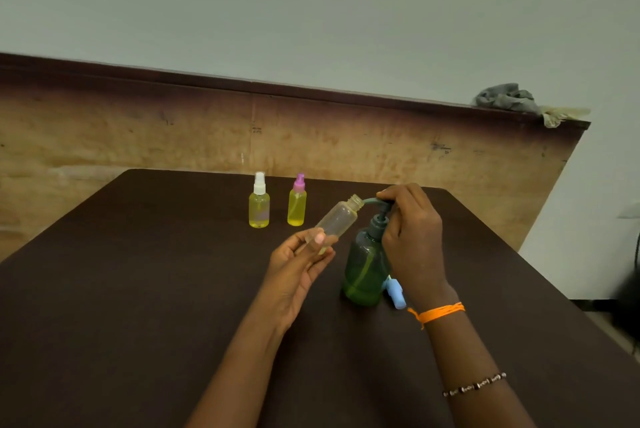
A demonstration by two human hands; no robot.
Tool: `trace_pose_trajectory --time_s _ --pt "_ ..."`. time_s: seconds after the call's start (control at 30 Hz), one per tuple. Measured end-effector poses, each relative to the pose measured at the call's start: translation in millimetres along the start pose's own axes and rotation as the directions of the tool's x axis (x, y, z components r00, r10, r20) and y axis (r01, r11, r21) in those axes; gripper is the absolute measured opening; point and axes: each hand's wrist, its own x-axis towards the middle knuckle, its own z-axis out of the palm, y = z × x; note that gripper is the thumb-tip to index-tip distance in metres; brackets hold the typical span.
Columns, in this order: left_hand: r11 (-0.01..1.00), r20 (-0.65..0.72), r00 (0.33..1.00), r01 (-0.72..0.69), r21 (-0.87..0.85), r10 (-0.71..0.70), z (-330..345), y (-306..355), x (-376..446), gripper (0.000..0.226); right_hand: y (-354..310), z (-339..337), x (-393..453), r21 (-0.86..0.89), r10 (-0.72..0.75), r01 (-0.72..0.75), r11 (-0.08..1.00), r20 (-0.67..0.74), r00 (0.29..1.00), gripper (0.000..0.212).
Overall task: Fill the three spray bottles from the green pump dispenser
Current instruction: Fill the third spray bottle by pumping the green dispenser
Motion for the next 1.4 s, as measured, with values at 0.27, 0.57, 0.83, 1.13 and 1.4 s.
trace_pose_trajectory --time_s 0.27,0.57,0.83,1.13,1.4 --pt "0.998 0.033 0.999 0.024 0.059 -0.026 -7.7 11.1 10.5 0.035 -1.1 9.6 -0.7 -0.011 -0.006 0.006 1.000 -0.001 1.000 0.035" --pt "0.999 0.035 0.999 -0.035 0.039 0.033 -6.7 5.6 15.7 0.038 -8.3 29.2 -16.5 -0.115 -0.017 -0.005 0.993 -0.185 0.983 0.030" --pt "0.998 0.026 0.999 -0.031 0.046 0.030 -3.6 0.2 17.7 0.040 -2.2 34.7 -31.4 -0.208 0.031 -0.089 0.974 -0.266 0.964 0.027" --pt "0.999 0.049 0.998 -0.041 0.014 0.040 0.5 5.3 11.6 0.033 -3.4 20.2 -20.2 -0.321 -0.032 -0.026 0.947 -0.175 0.984 0.026" --pt "0.998 0.016 0.999 -0.052 0.019 0.051 2.8 5.9 10.1 0.041 -0.3 20.9 -28.1 -0.349 -0.027 -0.037 0.936 -0.176 0.984 0.026"
